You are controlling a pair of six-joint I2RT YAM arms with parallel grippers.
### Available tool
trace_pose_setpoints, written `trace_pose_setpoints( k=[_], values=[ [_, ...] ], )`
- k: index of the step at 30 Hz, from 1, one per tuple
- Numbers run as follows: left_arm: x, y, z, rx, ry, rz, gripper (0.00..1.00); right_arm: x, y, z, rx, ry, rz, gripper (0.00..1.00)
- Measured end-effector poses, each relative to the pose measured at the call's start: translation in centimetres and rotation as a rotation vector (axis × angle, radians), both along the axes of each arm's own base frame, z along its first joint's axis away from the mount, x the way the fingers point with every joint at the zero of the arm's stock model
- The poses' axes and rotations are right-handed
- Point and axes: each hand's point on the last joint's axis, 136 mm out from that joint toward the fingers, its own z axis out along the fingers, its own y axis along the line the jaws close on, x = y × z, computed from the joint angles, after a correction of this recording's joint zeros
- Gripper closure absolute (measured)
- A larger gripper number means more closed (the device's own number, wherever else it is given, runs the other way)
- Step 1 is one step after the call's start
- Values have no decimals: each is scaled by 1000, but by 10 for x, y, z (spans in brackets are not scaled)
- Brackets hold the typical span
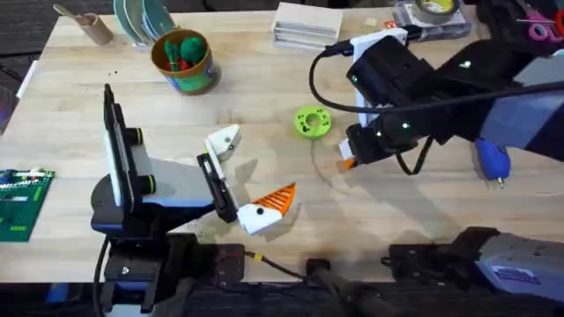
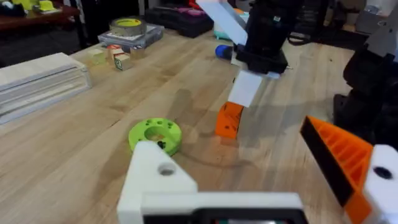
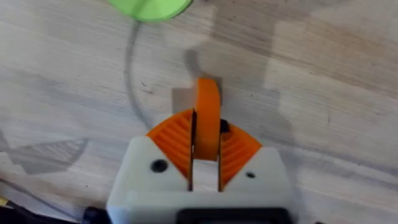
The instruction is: Pick up the gripper from the table and insert it into the empty holder that is missing its gripper. Then pick up a screw, insert it into the mounting hole, and use the screwdriver to tighten it. Finally, clean up the table by picking up the vegetable and placing it into the bucket.
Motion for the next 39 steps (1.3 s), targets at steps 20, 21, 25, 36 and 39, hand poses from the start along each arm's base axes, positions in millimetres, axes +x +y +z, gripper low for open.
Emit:
trace_pose_setpoints(
  k=[20,21,25,36,39],
  values=[
    [0,0,0,0,0,0,7,20,5,50,16,-67,56,983],
    [0,0,0,0,0,0,7,24,5,59,27,-87,59,983],
    [0,0,0,0,0,0,8,42,9,112,95,-230,86,984],
    [0,0,0,0,0,0,9,51,-8,172,294,-385,145,985],
    [0,0,0,0,0,0,8,65,-11,150,435,-349,105,985]
  ],
)
